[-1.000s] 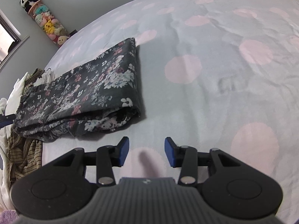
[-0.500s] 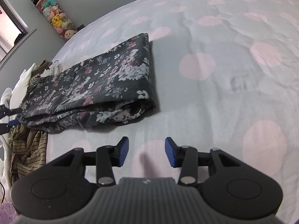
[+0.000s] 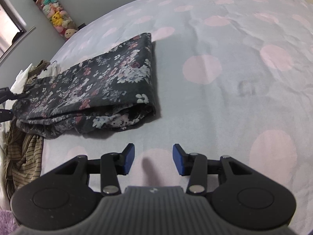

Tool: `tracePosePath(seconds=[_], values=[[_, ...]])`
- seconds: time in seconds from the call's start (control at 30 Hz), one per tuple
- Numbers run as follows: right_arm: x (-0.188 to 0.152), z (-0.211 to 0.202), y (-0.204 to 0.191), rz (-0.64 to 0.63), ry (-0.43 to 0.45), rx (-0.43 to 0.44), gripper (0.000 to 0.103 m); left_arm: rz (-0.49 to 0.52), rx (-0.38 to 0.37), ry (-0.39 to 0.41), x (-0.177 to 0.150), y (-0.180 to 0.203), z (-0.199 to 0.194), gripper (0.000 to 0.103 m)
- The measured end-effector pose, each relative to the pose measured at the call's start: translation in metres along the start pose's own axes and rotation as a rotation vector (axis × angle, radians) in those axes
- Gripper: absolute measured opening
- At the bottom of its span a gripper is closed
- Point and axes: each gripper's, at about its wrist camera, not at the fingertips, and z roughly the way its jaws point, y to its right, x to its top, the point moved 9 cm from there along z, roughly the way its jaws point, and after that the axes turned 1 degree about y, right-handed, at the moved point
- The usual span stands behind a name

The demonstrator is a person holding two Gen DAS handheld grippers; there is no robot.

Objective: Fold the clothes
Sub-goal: 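Grasp the folded trousers' end with the right gripper while the left gripper grasps the waistband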

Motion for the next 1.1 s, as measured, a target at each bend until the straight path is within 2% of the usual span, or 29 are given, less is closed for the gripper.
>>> tracePosePath(seconds=[0.13, 0.23, 0.3, 0.4, 0.5, 0.7, 0.77, 0.9, 1.0, 1.1], values=[[0.002, 0.002, 0.003, 0.004, 0.002, -0.002, 0.047, 0.185, -0.011, 0.064, 0.004, 0.03, -0.013, 0.017], [0.002, 0.003, 0.005, 0.013, 0.005, -0.002, 0.047, 0.19, -0.072, 0.144, 0.013, 0.039, -0.026, 0.017], [0.003, 0.003, 0.006, 0.025, 0.01, 0.002, 0.047, 0.183, -0.02, 0.12, 0.011, 0.027, -0.018, 0.016], [0.009, 0.001, 0.008, 0.045, 0.028, 0.012, 0.047, 0.252, 0.096, 0.043, -0.003, 0.009, 0.001, 0.015], [0.019, -0.005, 0.011, 0.077, 0.07, 0.033, 0.047, 0.283, 0.143, 0.022, -0.014, -0.002, 0.011, 0.015], [0.032, 0.012, 0.004, -0.051, 0.073, -0.018, 0.046, 0.302, 0.173, 0.02, -0.019, -0.008, 0.021, 0.017], [0.035, 0.022, -0.001, -0.042, 0.061, 0.015, 0.045, 0.302, 0.173, 0.016, -0.018, -0.008, 0.021, 0.016], [0.054, 0.017, -0.014, 0.034, 0.112, 0.147, 0.047, 0.308, 0.171, 0.007, -0.016, -0.009, 0.022, 0.016], [0.078, 0.023, -0.012, 0.055, 0.106, 0.171, 0.059, 0.315, 0.17, -0.001, -0.017, -0.009, 0.022, 0.017], [0.102, 0.043, -0.008, 0.052, 0.067, 0.177, 0.059, 0.313, 0.165, -0.002, -0.018, -0.011, 0.022, 0.017]])
